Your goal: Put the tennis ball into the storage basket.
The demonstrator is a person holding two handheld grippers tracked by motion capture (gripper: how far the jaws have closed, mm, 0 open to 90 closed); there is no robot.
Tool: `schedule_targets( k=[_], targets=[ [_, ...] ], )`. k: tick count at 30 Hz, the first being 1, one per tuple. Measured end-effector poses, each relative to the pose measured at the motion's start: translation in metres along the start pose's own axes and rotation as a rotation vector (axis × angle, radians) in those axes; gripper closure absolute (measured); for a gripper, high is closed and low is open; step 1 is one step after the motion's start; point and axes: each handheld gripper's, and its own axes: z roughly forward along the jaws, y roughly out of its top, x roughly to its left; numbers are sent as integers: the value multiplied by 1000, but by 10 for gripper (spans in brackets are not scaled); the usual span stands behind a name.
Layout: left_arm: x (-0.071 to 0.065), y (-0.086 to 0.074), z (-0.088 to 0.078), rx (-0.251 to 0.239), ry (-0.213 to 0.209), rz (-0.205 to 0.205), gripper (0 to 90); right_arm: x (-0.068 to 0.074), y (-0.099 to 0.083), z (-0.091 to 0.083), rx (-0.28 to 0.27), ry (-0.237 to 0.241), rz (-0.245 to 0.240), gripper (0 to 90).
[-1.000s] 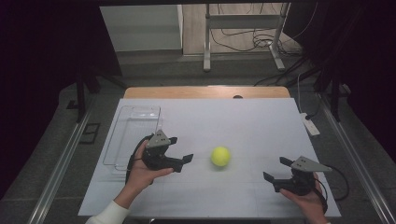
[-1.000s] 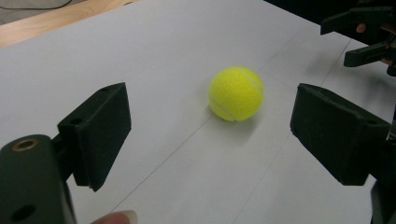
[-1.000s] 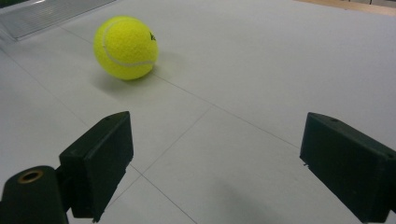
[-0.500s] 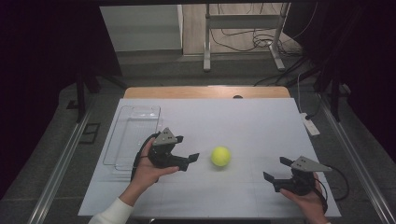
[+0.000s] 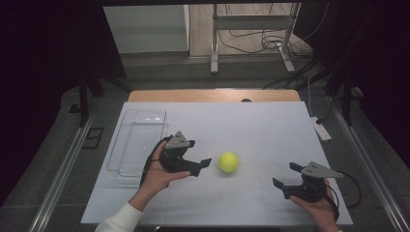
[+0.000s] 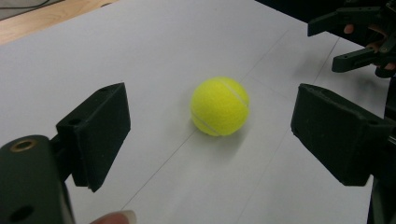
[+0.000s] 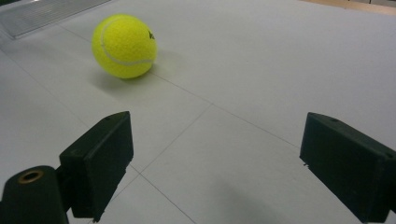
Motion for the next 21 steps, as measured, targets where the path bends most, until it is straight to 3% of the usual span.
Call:
schedule_targets(
  k=[21],
  targets=[
    [-5, 13, 19, 16, -39, 12, 132, 0, 0, 0, 1, 0, -4, 100]
  ],
)
